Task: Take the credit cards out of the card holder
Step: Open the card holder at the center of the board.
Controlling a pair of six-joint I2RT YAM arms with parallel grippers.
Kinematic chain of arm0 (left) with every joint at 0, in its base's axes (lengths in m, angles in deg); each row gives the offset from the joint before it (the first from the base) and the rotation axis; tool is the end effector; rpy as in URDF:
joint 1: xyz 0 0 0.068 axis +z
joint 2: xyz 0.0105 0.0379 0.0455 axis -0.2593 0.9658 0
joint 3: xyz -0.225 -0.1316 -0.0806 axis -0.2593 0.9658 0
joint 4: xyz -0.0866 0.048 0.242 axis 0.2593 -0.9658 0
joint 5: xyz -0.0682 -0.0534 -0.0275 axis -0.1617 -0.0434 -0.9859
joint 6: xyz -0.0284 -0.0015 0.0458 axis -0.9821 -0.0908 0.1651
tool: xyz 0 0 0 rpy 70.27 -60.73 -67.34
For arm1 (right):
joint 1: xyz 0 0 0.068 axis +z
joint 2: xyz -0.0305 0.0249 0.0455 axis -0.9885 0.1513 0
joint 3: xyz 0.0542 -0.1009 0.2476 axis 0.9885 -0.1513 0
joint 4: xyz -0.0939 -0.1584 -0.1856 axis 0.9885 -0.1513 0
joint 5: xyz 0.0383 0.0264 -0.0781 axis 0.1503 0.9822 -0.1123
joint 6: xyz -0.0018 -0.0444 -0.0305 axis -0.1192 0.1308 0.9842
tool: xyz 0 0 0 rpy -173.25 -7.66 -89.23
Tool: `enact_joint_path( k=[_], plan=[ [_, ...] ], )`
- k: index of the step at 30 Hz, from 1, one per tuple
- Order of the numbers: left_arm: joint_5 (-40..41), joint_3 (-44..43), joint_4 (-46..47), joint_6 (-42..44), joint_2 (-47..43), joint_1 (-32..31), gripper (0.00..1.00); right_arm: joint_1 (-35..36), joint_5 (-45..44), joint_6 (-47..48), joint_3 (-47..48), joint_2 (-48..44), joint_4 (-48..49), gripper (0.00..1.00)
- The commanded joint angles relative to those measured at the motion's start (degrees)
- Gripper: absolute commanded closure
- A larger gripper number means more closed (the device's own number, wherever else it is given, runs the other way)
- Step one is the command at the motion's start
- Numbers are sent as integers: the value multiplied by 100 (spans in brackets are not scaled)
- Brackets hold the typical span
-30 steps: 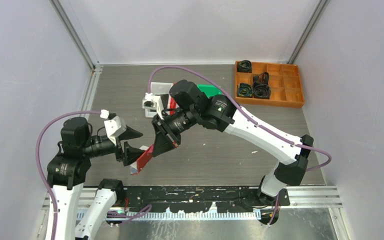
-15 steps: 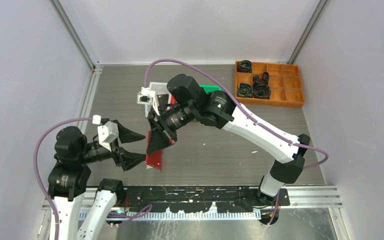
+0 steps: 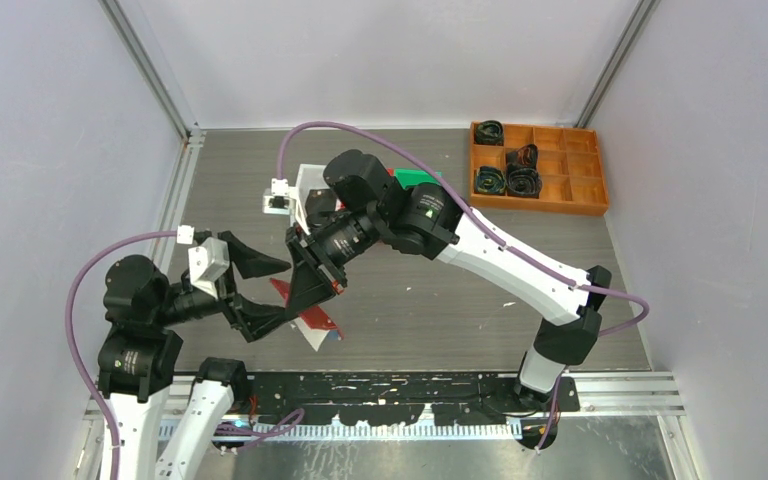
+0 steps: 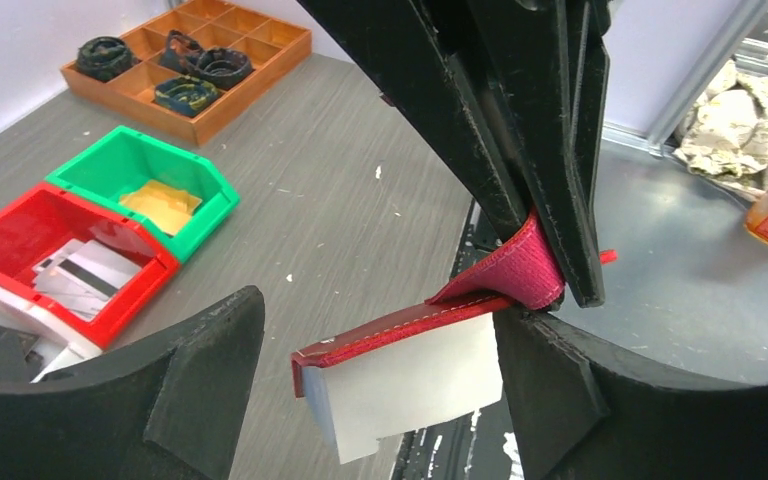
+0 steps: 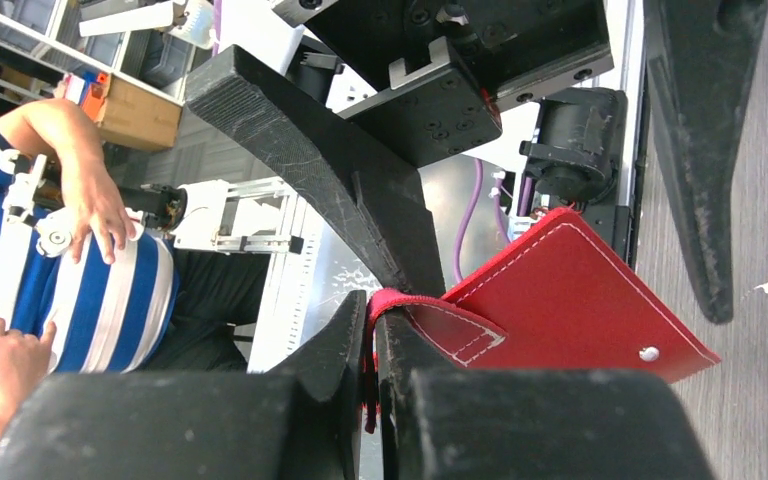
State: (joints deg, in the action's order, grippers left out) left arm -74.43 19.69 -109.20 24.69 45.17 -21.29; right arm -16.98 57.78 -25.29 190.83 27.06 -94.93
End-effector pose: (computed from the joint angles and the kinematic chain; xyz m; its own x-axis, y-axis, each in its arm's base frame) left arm 0.0594 -0.0389 0.3965 -0.1420 -0.0198 -0.9897 0.9356 0.3238 -0.1408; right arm 0.1284 0.3299 0.4612 -0.4315 -0.4921 -0.7560 -0.7867 -0.2048 0.5823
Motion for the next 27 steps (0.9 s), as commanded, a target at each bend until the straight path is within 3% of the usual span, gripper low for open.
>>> enact_joint_path(
  k=[1, 8, 12, 15, 17, 21, 22, 24, 25, 27],
  plan=[
    [-427, -150, 363, -267, 88, 15, 18, 78, 269, -161, 345, -10, 531, 99],
    [-965, -185, 362, -487, 136, 20, 46, 89, 354, -299, 301, -99, 816, 99],
    [-1018, -217, 295, -481, 67, 20, 72, 75, 106, -142, 301, -145, 693, 99],
    [-894, -363, -217, 9, 53, 19, 91, -20, -30, -122, 236, -251, 673, 99],
    [-728, -437, -399, 103, 48, 19, 99, -98, -160, -142, 151, -352, 708, 99],
    [-554, -535, -520, 136, 22, 16, 100, -326, -243, -385, -221, -615, 1097, 99],
    [-560, -539, -524, 133, 15, 15, 100, -377, -272, -455, -316, -688, 1204, 92],
    [-528, -555, -523, 120, 2, 15, 100, -488, -329, -565, -477, -804, 1346, 51],
    [-488, -574, -521, 104, 2, 14, 100, -535, -340, -618, -580, -874, 1419, 38],
    [-418, -628, -522, 38, 46, 19, 100, -627, -364, -694, -811, -1028, 1566, 19]
  ],
)
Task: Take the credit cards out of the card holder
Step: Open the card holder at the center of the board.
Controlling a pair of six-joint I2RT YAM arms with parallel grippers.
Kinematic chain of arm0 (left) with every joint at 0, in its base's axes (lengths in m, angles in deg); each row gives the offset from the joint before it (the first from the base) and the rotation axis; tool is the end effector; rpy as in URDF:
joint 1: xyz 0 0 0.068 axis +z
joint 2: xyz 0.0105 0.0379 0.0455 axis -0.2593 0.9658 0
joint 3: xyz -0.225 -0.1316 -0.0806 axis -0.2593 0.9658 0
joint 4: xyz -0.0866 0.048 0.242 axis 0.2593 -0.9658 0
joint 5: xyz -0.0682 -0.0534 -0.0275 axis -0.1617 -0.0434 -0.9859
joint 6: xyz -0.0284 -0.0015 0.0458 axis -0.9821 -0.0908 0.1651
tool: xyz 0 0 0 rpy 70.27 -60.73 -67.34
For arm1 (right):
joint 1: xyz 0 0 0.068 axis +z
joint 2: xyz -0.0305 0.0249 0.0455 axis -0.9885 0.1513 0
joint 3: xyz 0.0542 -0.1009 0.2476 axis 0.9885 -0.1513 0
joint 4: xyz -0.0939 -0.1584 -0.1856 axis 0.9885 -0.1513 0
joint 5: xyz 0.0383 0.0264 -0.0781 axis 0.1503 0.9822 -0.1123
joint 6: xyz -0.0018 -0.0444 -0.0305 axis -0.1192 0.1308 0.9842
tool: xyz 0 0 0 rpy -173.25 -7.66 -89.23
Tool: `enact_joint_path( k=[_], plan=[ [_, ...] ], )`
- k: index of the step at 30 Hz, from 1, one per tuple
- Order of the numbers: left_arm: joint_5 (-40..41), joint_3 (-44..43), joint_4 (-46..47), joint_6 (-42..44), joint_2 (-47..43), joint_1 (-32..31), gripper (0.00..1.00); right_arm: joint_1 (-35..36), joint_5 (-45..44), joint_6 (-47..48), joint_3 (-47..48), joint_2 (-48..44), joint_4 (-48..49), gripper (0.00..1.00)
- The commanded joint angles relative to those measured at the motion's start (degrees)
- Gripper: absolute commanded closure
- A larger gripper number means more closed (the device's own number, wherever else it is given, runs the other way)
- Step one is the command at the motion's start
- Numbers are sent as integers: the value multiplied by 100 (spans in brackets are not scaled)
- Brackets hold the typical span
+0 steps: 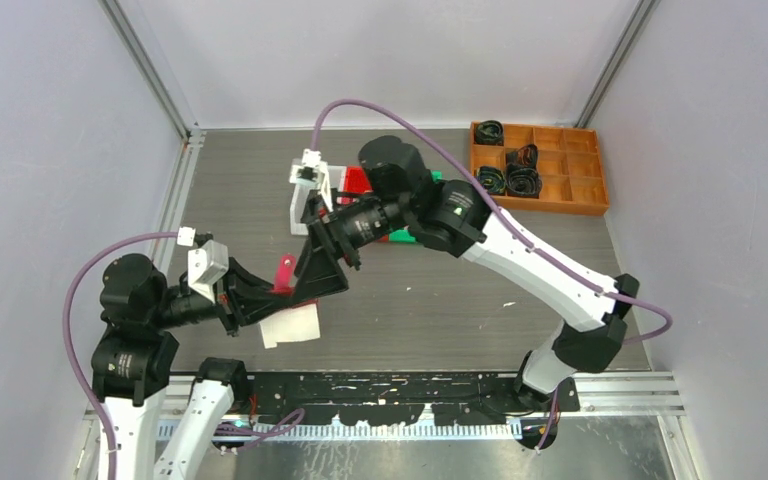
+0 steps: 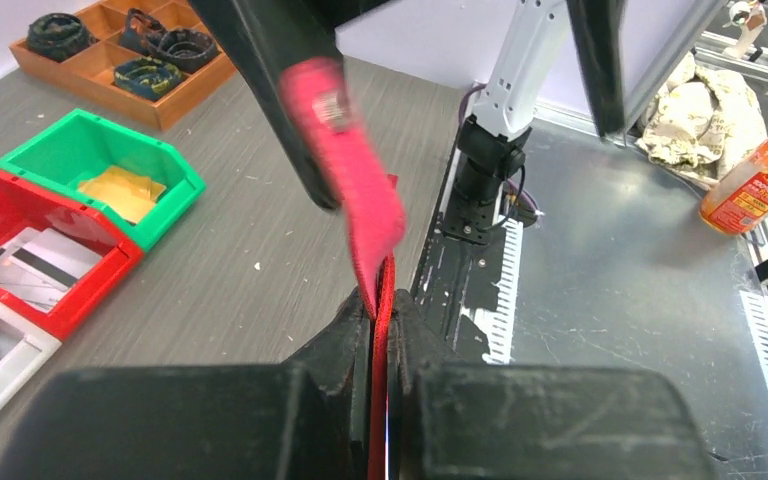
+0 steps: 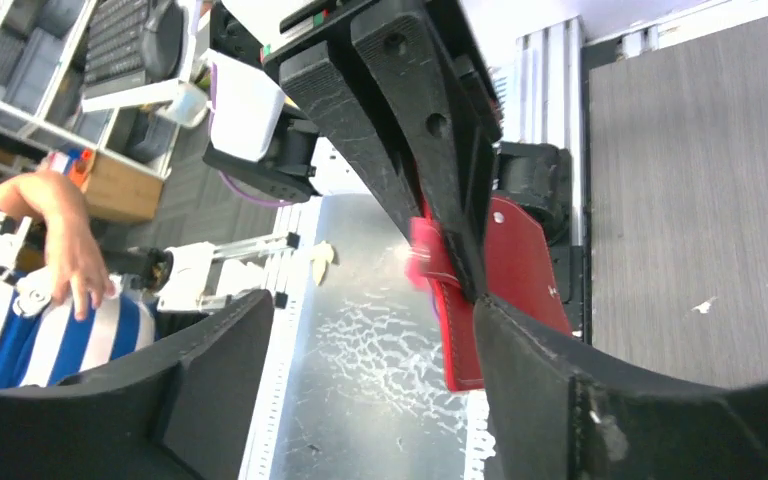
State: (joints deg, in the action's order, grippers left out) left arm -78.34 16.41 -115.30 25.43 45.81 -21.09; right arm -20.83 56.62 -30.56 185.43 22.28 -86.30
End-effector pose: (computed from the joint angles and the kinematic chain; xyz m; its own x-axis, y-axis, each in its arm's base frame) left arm 0.0502 -0.0386 0.4025 -0.1906 -0.0052 -0.9817 0.9468 0.2633 -0.1852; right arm 0.1434 0.3076 0.4727 -0.4863 -0.3769 -0.7883 -0.8018 -0.1661 0.5740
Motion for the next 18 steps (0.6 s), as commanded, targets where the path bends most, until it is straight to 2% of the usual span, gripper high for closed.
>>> enact_joint_path(
  k=[1, 3, 5, 12, 15, 18],
  plan=[
    [-19, -325, 115, -100, 33, 0, 100, -307, -288, -181, -414, -649, 768, 11],
    [20, -392, 260, -357, 146, 0, 100, -401, -370, -143, -779, -885, 911, 4],
    [54, -415, 611, -857, 247, 0, 100, -474, -481, -33, -1329, -1182, 1142, 1],
    [263, -668, 2214, -3371, 683, 0, 100, -547, -1309, 269, -3861, -2452, 2866, 0],
    [321, -787, 2637, -4048, 856, 0, 100, -552, -1506, 299, -4738, -2864, 3813, 1],
    [451, -838, 2995, -4612, 962, -2, 100, -546, -1501, 239, -5183, -2938, 4609, 0]
  ],
)
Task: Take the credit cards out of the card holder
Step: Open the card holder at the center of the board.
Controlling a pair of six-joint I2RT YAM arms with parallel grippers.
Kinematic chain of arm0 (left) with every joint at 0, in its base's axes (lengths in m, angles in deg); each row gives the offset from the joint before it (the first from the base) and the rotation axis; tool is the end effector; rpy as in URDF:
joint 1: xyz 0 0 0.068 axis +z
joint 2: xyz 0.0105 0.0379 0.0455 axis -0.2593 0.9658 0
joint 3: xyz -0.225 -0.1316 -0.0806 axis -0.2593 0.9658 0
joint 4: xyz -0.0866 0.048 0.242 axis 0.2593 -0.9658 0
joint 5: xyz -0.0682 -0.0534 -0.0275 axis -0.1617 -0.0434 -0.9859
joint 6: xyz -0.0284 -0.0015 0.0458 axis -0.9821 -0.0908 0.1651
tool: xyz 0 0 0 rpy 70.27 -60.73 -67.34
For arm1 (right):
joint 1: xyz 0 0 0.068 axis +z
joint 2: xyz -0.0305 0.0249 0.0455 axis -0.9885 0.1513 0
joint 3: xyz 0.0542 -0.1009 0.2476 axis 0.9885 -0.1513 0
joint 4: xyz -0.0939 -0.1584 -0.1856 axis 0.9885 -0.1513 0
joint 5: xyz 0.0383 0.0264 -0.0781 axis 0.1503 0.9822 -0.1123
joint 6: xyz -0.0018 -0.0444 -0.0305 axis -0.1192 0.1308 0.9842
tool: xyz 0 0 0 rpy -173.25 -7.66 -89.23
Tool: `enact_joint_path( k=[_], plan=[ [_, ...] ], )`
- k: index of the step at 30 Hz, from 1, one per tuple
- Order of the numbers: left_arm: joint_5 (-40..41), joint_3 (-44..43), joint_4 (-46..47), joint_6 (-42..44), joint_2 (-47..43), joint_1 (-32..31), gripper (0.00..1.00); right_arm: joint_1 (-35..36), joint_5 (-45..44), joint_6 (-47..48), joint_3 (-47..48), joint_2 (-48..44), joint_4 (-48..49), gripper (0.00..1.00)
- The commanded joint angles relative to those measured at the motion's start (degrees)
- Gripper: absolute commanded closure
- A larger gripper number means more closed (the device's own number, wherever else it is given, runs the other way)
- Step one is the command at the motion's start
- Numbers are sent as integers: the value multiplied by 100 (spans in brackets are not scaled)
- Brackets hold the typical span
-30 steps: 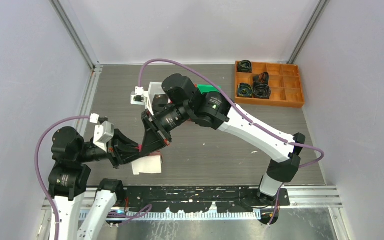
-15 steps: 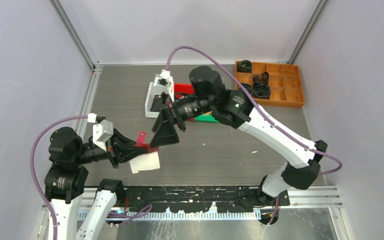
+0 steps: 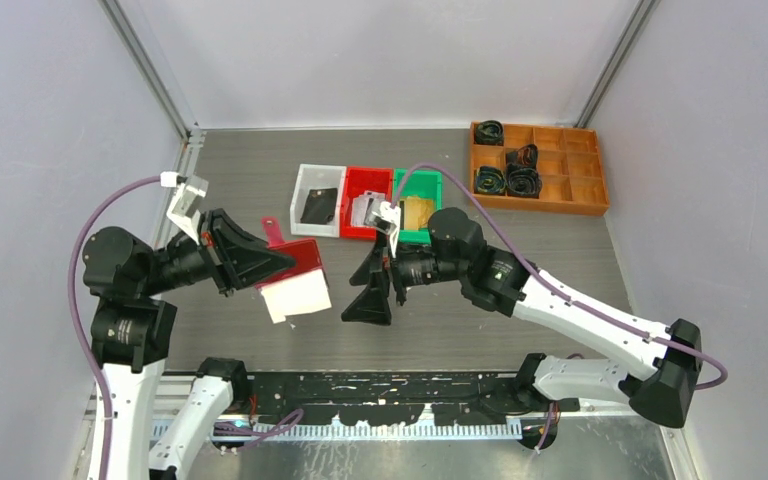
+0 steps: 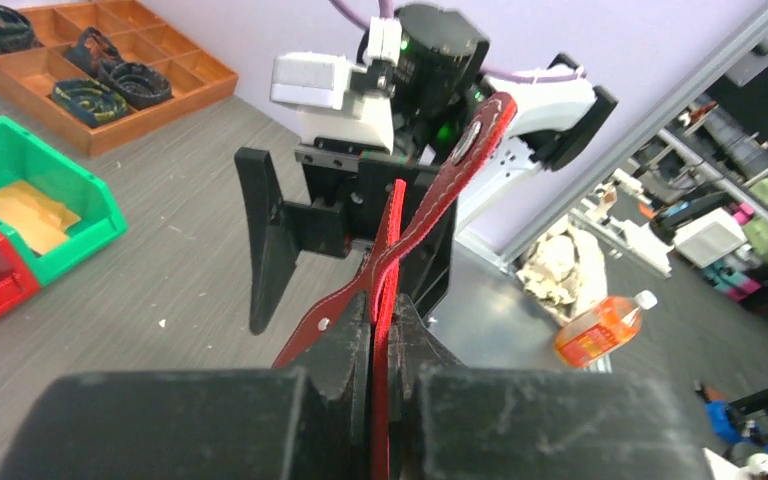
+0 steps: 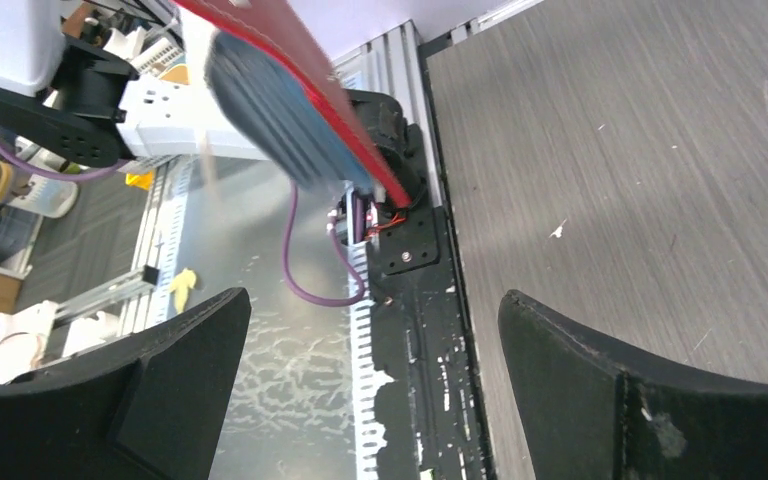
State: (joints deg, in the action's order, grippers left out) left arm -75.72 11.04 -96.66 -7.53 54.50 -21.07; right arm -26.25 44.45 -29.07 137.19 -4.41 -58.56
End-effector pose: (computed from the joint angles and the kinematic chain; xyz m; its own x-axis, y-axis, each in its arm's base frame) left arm 0.0827 -0.0414 0.4489 -0.4541 -0.1968 -0.8689 0.8381 0.2366 -0.4916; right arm 0.1308 0.2242 0.3689 -0.4572 -0.1839 -0.8701 -0.8884 0.0503 0.4562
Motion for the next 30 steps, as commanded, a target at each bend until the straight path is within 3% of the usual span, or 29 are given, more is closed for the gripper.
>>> enact_joint_path(
  k=[1, 8, 18, 30],
  plan=[
    [204, -297, 1235, -1479, 120, -3, 100, -9, -288, 88, -391, -234, 1965, 1],
    [303, -329, 1453, -2080, 269, -7, 100, 98, -875, 222, -255, 144, 2565, 1],
    [305, -349, 1371, -2149, 291, -3, 100, 256, -763, 0, -98, 320, 3109, 6],
    [266, -314, 1141, -1909, 205, -7, 100, 318, -547, -940, 142, 502, 3975, 2]
  ],
)
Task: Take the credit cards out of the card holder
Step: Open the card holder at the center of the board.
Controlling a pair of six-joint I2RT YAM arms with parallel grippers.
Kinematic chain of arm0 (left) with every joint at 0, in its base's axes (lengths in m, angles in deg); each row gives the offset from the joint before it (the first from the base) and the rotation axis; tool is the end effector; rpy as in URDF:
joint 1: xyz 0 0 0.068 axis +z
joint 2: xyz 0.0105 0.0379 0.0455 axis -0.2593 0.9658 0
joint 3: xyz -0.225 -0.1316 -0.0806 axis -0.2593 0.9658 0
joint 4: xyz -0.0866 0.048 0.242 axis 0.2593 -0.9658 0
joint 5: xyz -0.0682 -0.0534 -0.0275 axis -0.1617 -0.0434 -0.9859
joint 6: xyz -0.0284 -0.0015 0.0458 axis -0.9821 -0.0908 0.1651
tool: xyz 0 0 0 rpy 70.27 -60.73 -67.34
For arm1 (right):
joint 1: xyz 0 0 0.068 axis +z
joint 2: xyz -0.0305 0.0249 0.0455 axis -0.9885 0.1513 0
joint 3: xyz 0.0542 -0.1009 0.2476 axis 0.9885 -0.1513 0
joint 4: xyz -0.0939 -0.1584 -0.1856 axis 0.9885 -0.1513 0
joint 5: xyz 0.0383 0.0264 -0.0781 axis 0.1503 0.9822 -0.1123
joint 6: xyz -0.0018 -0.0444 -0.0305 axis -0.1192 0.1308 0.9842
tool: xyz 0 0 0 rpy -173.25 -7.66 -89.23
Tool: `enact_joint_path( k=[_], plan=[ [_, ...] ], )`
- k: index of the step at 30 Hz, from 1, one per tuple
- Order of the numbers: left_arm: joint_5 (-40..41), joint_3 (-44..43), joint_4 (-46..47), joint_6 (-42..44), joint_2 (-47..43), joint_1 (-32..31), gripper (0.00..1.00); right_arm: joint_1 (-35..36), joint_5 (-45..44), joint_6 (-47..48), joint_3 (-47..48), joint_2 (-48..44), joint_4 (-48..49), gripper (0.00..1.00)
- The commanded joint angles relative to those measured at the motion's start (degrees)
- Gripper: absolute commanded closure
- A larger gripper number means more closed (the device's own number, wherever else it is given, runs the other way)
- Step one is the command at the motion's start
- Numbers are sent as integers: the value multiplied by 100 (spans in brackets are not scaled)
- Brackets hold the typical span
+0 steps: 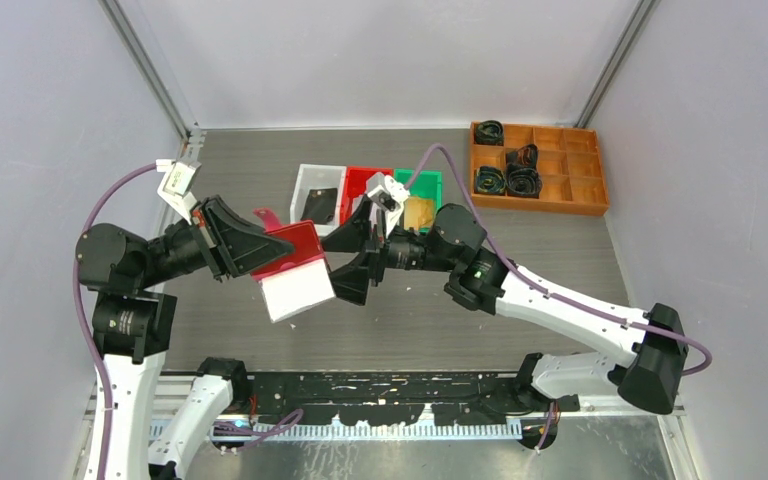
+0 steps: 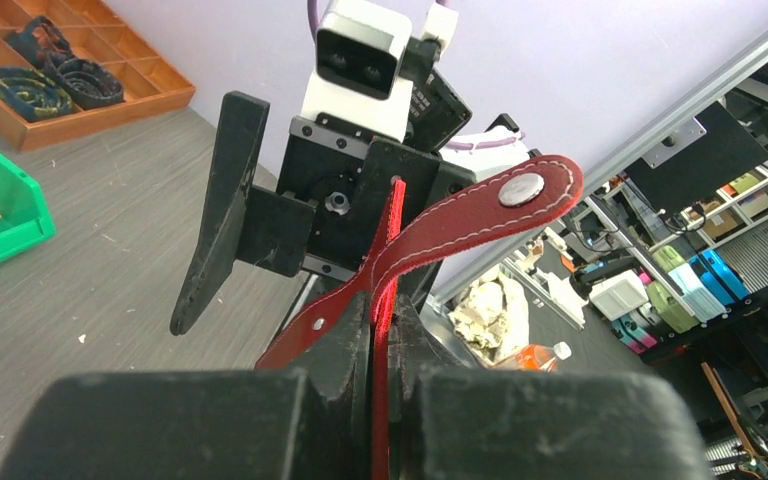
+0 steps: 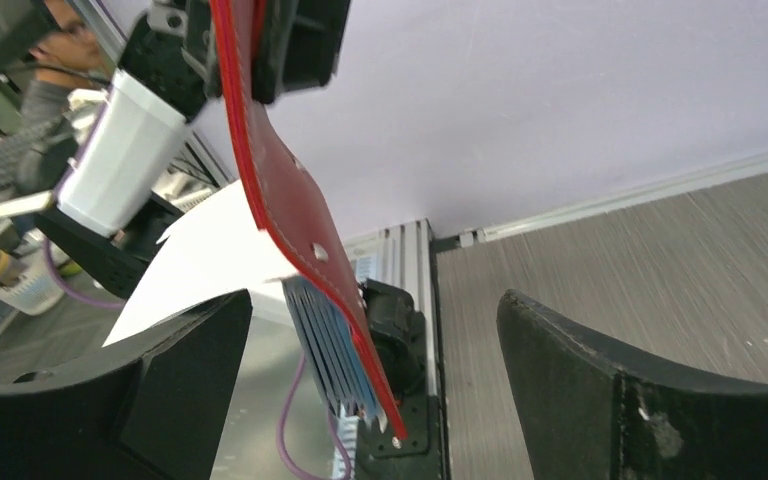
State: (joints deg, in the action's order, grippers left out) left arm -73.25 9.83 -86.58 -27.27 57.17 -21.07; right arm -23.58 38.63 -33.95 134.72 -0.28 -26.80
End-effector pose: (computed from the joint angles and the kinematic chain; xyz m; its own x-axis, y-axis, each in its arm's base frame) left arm 0.0929 -0.0419 0.4670 -0.5945 -0.3103 -0.7418 0.7340 0.1673 -0.6583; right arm 0.1351 0.2479 0.3924 -0.3127 0.1717 -0.9342 -0.9497 -0.0382 0.3109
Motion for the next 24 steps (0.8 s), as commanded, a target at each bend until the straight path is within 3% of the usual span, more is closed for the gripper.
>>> enact_joint_path(
  k=[1, 7, 18, 21, 24],
  plan=[
    [17, -186, 88, 92, -73, -6, 100, 61, 115, -540, 426, 149, 924, 2],
    [19, -141, 1, 125, -86, -4, 100, 141, 195, -1020, 642, 443, 1412, 5],
    [71, -71, -330, 441, -137, -2, 100, 142, 442, -1609, 736, 509, 1633, 53],
    [240, -71, -515, 600, -168, -4, 86, 143, 452, -1702, 702, 464, 1690, 74],
    [590, -108, -726, 790, -215, -5, 54, 144, 421, -1761, 619, 416, 1623, 88]
  ],
)
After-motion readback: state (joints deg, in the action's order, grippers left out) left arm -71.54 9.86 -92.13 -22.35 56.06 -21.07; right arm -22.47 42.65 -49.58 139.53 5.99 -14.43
